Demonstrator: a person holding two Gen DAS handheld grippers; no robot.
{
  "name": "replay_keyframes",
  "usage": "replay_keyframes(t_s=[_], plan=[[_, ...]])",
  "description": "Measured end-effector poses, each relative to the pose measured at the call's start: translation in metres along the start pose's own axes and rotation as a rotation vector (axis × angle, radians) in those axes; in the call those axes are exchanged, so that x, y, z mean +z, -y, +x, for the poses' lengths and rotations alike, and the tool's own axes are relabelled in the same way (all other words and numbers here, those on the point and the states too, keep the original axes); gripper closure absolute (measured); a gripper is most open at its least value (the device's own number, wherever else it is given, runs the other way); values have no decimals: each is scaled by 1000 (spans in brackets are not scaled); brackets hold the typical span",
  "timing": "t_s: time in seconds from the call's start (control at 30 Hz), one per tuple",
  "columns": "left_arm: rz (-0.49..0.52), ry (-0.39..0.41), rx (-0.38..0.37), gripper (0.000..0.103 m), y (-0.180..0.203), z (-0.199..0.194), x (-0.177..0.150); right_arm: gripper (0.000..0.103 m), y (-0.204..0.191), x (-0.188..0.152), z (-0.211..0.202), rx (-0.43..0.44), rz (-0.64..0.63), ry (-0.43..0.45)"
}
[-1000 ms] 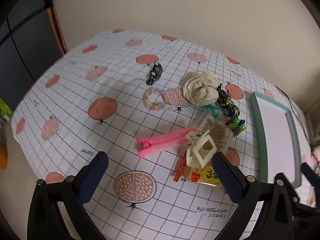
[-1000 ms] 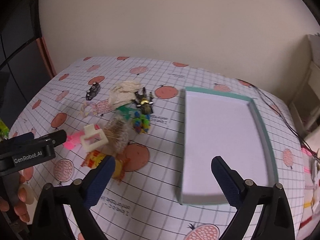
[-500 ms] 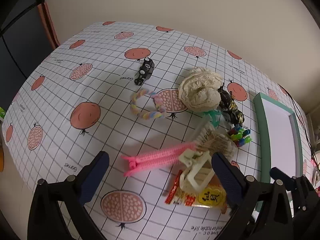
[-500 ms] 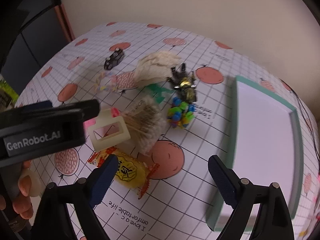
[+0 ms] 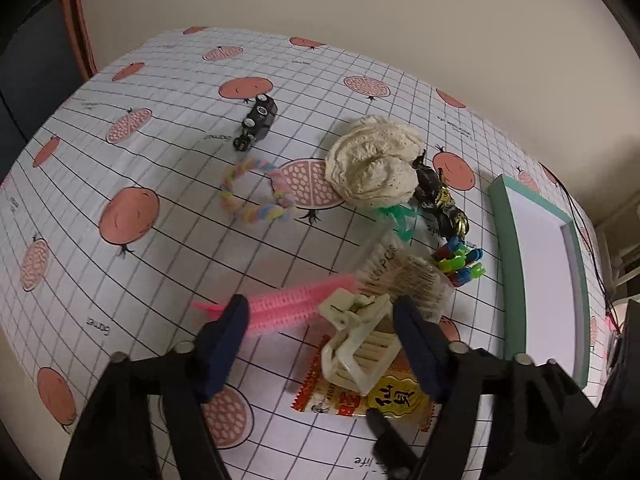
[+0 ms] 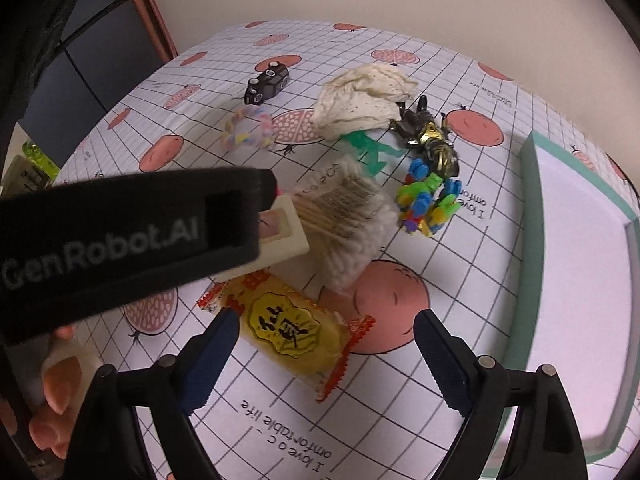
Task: Organize objects
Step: 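Close the left tool on the cream plastic clip and lift it, then lower the right tool over the yellow rice-cracker snack packet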
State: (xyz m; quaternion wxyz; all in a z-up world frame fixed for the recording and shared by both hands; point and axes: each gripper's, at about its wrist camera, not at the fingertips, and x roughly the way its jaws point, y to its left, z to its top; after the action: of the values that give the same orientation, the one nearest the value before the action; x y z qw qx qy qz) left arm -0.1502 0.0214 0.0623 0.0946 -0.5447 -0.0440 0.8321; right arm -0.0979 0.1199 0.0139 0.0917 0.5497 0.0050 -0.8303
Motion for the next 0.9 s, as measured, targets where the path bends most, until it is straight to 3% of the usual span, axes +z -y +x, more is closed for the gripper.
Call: replay_keyframes(t_s=[0.57,0.77,0.9], plan=[[-28,-50,-55,76,-9,8,-2,13,0,0,17,41,21,-30],[-30,-54,-46,78,-11,8,-2,19,4,0,18,78,48,-44],[-39,-46,-34,79,-15,6,-2,31,4,-1,15,102,52,-49]])
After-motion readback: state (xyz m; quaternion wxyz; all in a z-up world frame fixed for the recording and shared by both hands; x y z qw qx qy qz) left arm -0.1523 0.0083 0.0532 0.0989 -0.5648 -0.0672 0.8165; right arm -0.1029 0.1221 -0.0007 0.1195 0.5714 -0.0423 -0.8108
